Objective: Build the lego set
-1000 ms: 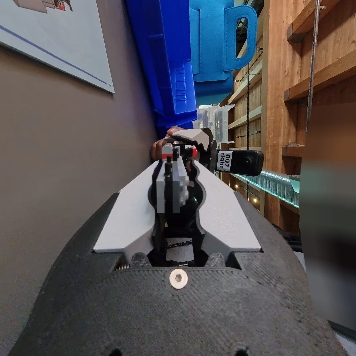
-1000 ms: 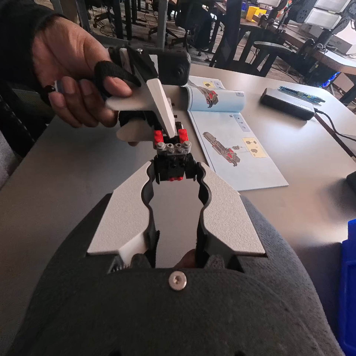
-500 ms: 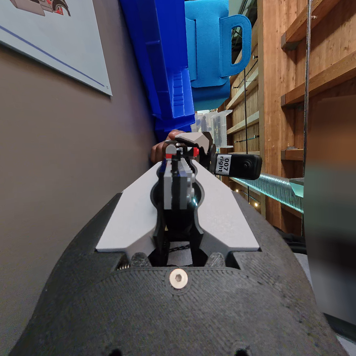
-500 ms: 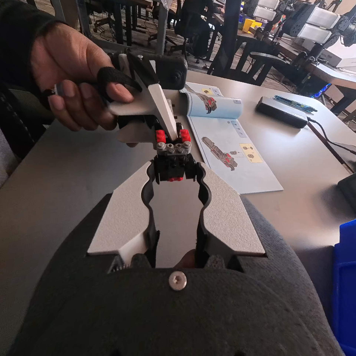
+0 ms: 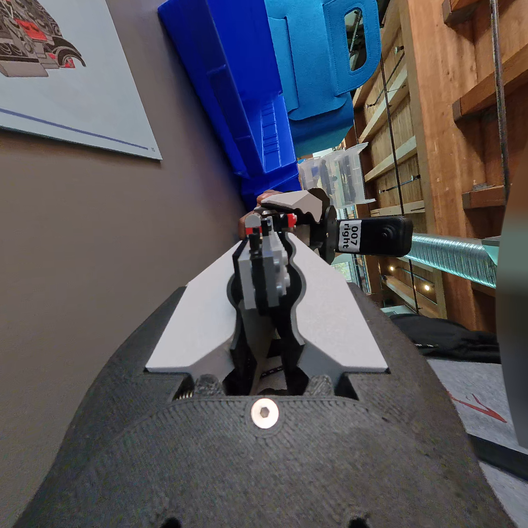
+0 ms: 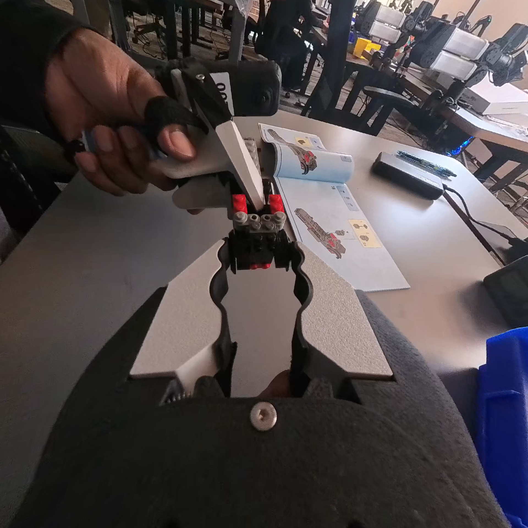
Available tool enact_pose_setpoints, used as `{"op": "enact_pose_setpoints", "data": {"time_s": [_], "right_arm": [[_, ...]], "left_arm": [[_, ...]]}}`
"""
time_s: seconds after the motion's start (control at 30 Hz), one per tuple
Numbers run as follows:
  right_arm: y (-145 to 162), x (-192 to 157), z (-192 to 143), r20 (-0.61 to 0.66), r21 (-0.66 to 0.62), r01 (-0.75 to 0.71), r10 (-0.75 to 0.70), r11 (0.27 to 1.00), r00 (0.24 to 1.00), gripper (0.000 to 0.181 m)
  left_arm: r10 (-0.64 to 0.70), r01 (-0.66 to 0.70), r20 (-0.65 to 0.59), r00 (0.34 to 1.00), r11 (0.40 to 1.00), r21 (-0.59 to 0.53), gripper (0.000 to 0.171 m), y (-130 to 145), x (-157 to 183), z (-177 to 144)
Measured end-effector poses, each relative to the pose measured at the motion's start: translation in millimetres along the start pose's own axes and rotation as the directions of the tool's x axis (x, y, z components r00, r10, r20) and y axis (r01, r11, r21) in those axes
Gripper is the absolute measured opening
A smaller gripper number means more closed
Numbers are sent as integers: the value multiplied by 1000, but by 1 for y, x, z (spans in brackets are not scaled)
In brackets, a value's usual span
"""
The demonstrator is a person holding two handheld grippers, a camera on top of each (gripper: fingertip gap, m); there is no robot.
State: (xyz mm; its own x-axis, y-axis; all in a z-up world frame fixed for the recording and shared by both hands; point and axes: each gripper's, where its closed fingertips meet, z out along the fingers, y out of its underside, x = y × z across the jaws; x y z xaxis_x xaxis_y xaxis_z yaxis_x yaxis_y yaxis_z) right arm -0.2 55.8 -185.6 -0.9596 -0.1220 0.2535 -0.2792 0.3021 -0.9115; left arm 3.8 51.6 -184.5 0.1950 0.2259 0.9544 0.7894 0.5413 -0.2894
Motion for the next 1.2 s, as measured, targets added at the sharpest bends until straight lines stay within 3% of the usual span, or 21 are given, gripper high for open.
{"op": "enact_pose_setpoints", "data": {"time_s": [0.2, 0.4, 0.73, 1.03, 1.2], "right_arm": [[0, 0, 0, -7, -3, 13, -13, 1000, 1000, 44], [-2, 4, 0, -40, 5, 44, -44, 999, 998, 45], [-4, 19, -4, -147, 62, 81, -71, 995, 987, 45], [-9, 21, -4, -198, 92, 134, -114, 987, 974, 45], [-12, 22, -6, -192, 118, 116, -92, 986, 977, 46]], "left_arm": [[27, -27, 10, 1000, 1000, 2, 34, 0, 0, 0], [21, -21, -15, 1000, 1000, 19, 25, -4, 4, 1], [231, -228, -28, 973, 971, 72, 30, -16, 26, -2], [308, -308, 12, 951, 947, 91, 24, -20, 26, -2], [418, -418, 16, 908, 903, 102, 19, -21, 26, -3]]}}
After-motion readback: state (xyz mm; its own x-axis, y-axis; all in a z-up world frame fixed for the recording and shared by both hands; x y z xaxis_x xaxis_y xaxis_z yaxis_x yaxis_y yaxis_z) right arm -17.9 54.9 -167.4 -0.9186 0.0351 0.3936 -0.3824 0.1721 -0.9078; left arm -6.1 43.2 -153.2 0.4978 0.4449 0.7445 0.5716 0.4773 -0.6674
